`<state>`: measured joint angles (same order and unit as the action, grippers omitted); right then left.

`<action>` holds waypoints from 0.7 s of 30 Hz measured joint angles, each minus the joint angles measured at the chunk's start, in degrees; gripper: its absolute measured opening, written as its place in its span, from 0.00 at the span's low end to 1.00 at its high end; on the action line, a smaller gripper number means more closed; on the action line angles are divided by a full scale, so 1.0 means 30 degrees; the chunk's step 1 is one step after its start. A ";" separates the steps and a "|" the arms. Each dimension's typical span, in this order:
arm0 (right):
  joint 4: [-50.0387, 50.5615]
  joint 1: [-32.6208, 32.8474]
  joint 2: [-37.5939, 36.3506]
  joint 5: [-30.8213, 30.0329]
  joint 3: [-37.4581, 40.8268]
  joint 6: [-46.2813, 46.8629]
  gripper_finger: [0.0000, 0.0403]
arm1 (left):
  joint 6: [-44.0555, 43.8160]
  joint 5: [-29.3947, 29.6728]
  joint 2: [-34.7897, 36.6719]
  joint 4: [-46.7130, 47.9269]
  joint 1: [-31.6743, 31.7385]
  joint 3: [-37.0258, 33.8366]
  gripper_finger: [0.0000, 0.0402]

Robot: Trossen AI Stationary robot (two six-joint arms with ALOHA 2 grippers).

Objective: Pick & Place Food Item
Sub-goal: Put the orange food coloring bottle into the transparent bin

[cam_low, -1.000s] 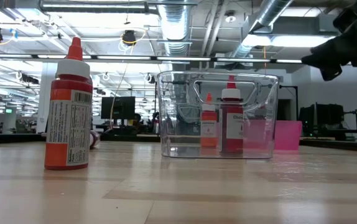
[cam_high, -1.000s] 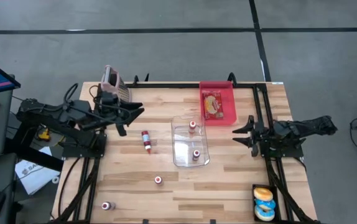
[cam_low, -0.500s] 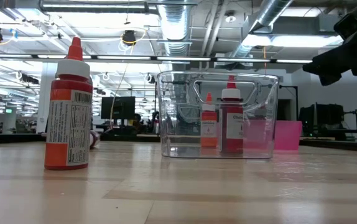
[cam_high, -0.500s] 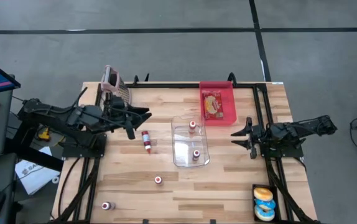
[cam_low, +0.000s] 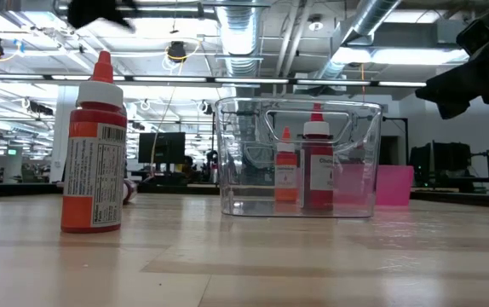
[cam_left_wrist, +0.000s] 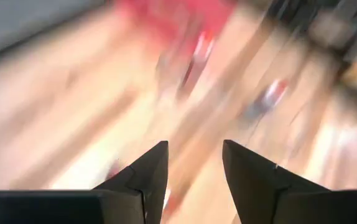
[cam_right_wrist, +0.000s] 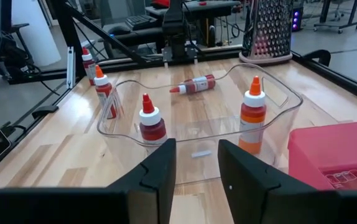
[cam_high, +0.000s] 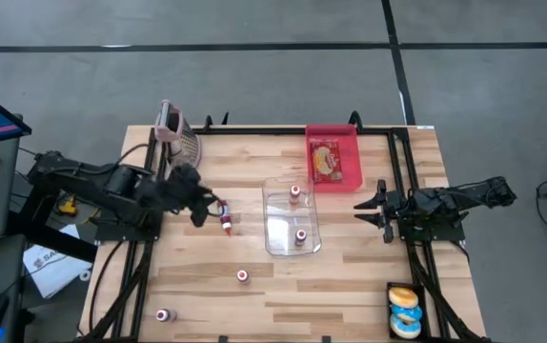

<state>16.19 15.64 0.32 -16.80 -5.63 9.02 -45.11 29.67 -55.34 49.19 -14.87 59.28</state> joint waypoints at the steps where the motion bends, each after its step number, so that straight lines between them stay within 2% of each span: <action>1: 0.0000 0.0000 0.0000 0.0000 0.0000 0.0004 0.28 | -0.0134 -0.0885 -0.0274 0.1058 0.0075 -0.0019 0.37; 3: 0.0000 0.0000 0.0000 0.0000 0.0000 0.0000 0.28 | 0.0636 -0.3162 -0.0772 0.2276 0.0200 -0.0019 0.37; 7: -0.0003 0.0000 0.0000 0.0000 0.0000 0.0007 0.28 | 0.5541 -0.7749 -0.2213 0.2826 0.0253 -0.0012 0.37; 9: 0.0000 0.0000 0.0000 0.0000 0.0000 0.0007 0.28 | 0.8693 -0.8813 -0.3136 0.2728 0.0250 -0.0005 0.37; 15: -0.0007 0.0000 0.0000 0.0000 0.0000 0.0007 0.28 | 1.6243 -1.0252 -0.6456 0.2870 0.0377 -0.0005 0.37; 18: -0.0007 0.0000 0.0000 0.0000 0.0000 0.0007 0.28 | 1.7040 -1.2127 -0.7285 0.2217 0.0238 -0.0007 0.37; 21: -0.0007 0.0000 0.0000 0.0000 0.0000 0.0007 0.28 | 1.6366 -1.4593 -0.7020 0.0878 -0.0022 -0.0012 0.37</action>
<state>16.16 15.64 0.32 -16.80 -5.63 9.04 3.98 -14.11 -76.40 51.82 -14.93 59.24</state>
